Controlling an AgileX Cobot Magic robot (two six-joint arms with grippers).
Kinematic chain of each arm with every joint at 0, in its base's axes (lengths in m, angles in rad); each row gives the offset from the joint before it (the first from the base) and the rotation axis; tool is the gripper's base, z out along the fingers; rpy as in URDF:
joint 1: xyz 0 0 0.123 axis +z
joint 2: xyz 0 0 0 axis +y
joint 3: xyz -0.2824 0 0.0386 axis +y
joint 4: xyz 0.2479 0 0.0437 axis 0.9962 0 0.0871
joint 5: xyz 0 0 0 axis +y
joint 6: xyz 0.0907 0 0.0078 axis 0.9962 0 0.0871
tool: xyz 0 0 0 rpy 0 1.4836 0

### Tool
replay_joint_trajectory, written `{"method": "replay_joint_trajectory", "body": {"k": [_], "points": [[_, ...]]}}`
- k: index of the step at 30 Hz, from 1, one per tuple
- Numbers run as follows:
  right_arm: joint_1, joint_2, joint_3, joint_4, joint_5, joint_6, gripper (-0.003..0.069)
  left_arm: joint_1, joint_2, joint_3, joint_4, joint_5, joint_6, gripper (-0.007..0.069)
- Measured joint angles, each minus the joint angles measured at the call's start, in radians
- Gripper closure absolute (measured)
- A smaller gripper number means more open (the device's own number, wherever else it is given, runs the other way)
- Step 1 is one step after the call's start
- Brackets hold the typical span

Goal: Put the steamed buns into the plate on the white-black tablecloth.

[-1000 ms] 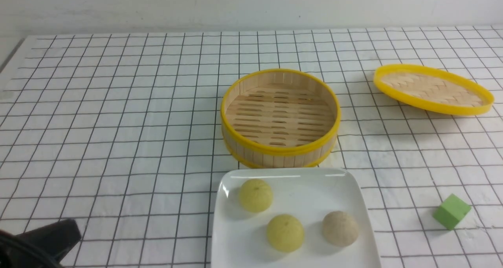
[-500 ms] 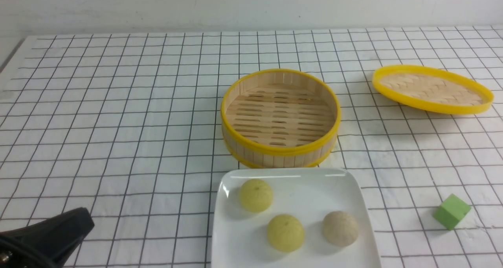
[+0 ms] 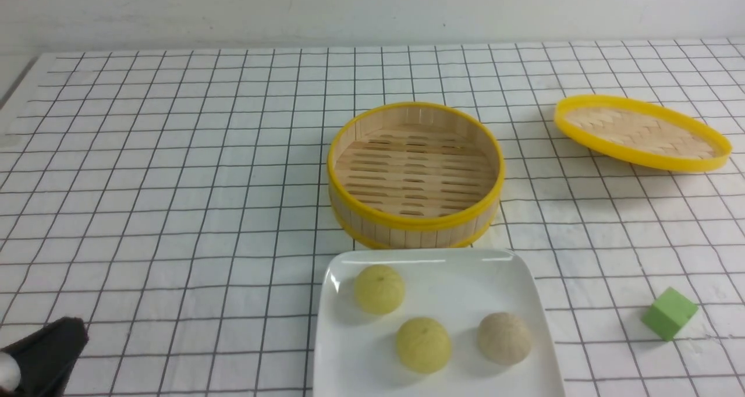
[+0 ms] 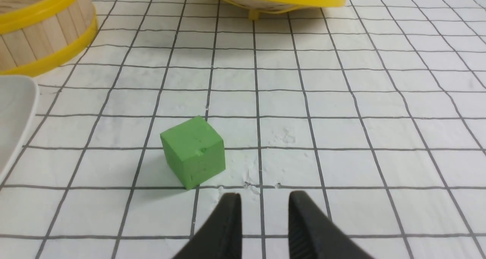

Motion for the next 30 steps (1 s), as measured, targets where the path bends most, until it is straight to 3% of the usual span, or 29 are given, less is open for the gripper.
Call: {"method": "replay_joint_trajectory", "body": {"k": [3,8,13,30], "points": [[0.000,0.000,0.000,0.000,0.000,0.000,0.0450,0.122,-0.095,0.068,0.006,0.025,0.018,0.0572],[0.000,0.000,0.000,0.000,0.000,0.001,0.0442,0.207,-0.180,0.154,0.059,0.036,-0.029,0.0571],[0.000,0.000,0.000,0.000,0.000,0.001,0.0435,0.212,-0.191,0.179,0.127,0.063,-0.114,0.0570],[0.000,0.000,0.000,0.000,0.000,0.001,0.0422,0.212,-0.191,0.179,0.141,0.085,-0.119,0.0558]]}}
